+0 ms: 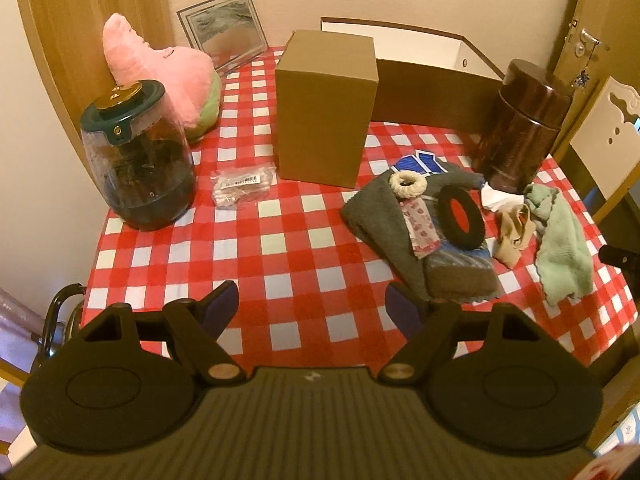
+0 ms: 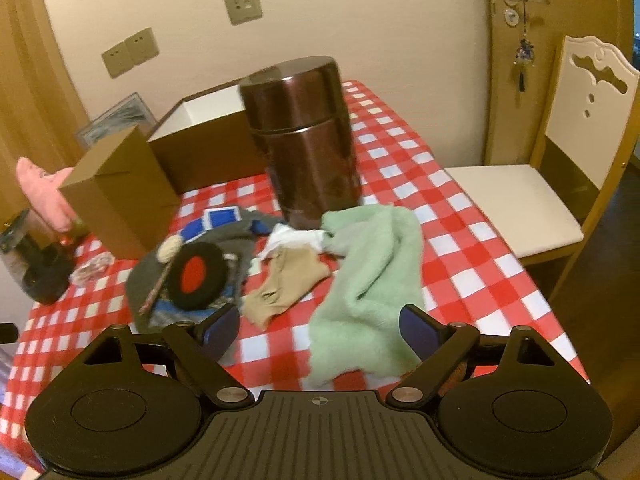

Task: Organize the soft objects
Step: 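Reach the right tool to the mint-green towel and close on it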

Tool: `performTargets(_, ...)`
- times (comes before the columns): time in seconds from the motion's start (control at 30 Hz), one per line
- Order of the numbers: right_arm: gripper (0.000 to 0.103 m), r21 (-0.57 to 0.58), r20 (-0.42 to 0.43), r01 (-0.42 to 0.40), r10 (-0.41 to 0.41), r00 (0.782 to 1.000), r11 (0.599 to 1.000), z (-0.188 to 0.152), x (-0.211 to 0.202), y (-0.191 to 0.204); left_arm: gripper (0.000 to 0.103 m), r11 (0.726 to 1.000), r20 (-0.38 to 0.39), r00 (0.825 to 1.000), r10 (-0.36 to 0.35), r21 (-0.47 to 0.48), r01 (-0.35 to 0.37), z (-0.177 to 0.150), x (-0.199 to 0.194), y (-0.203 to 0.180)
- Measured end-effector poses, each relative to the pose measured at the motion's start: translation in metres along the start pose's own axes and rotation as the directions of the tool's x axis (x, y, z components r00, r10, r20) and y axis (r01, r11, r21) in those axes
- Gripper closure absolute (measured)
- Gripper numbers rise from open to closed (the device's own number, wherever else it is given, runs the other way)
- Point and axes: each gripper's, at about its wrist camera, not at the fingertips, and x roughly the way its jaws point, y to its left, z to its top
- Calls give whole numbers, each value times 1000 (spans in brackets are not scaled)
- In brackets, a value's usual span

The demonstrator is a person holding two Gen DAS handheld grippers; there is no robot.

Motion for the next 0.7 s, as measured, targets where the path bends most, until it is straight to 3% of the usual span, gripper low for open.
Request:
performTargets(0.23, 16, -21, -32, 18, -19, 999, 1000, 16, 27, -25, 24, 997, 2, 999, 51, -63, -51, 8, 13, -9)
performTargets(0.7, 18, -103, -172, -74, 55, 984, 992, 41, 100, -57, 24, 965, -55, 984, 168, -196, -176, 0, 21, -46)
